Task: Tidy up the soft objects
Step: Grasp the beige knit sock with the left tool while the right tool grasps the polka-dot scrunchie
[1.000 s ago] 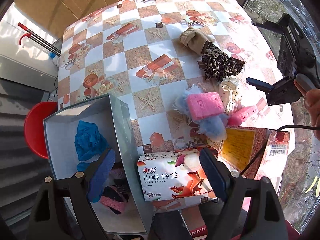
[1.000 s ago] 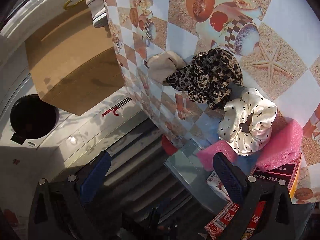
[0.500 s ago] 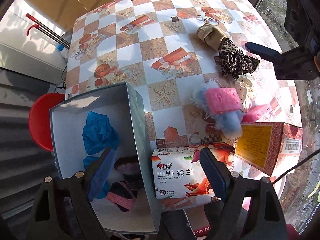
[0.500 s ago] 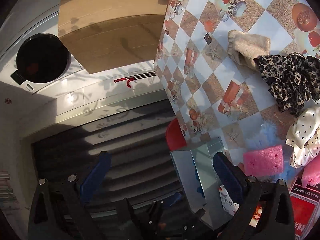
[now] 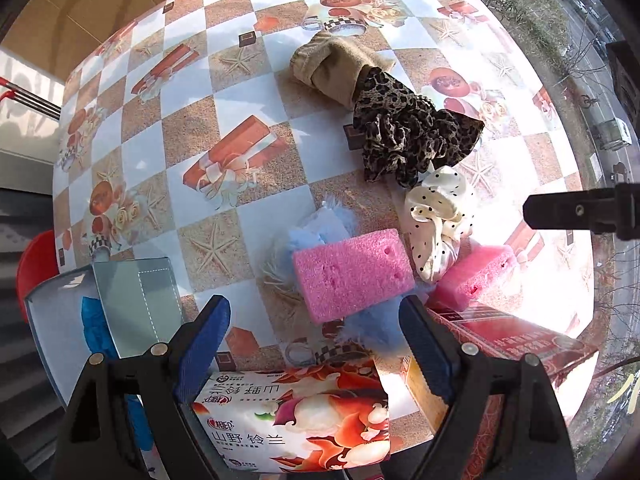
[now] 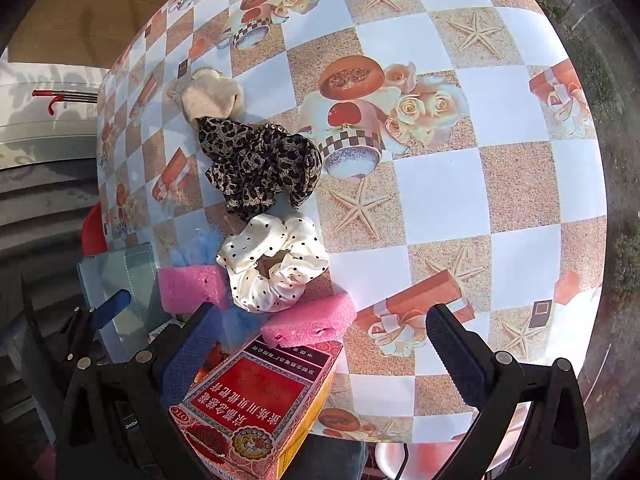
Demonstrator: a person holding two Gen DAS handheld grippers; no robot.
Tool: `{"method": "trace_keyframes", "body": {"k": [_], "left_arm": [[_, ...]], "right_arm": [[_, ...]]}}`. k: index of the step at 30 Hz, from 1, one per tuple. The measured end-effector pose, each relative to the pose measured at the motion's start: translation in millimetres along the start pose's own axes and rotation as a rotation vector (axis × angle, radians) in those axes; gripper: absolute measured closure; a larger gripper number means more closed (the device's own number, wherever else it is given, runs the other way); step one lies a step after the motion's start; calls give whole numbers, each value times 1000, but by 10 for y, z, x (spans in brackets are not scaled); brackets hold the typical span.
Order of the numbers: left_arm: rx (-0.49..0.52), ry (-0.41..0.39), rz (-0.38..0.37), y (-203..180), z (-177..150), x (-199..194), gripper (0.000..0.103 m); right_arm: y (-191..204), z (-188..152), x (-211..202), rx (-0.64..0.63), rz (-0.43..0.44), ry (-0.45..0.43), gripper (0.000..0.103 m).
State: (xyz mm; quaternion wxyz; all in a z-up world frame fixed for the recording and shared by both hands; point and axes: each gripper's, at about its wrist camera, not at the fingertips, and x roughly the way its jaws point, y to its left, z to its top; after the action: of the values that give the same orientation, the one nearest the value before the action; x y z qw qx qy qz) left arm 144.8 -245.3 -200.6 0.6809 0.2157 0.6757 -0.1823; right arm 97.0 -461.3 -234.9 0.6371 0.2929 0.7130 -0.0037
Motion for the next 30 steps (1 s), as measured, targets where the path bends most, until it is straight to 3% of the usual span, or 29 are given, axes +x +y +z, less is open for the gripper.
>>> {"method": "trace_keyframes", "body": {"k": [4,7,10,13,17,19,22,26,28,30], "left_arm": [[-15,62,27,41,91,242,14],[-33,61,75,114,99,296,14],[-41,45,136,222,134,283,14],[-44,24,210,391,221,246,14],[-105,0,234,674,351,140,14],[-133,-20,205,760,418,34,14],[-148,-50,133,772,567,-150,14],[-139,-79,36,500,900,-268,13],[-142,-66,-11,371,1105,-220,13],[-151,-45,-44,258,1300,-106,13]], "right_arm": [[158,165,407,-101,-99,36,0],[320,270,613,-185,-142,56,0],[354,296,766,-260,-324,57,0],[18,323,676,-163,-336,35,0],[-669,338,421,-6,-420,1,0],[-966,296,251,69,-374,-20,0],[-1243,194,33,152,-215,-64,0],[-1272,109,-114,173,-89,-123,0],[-1141,109,-89,131,-67,-131,0],[-981,131,-47,67,-104,-137,0]]}}
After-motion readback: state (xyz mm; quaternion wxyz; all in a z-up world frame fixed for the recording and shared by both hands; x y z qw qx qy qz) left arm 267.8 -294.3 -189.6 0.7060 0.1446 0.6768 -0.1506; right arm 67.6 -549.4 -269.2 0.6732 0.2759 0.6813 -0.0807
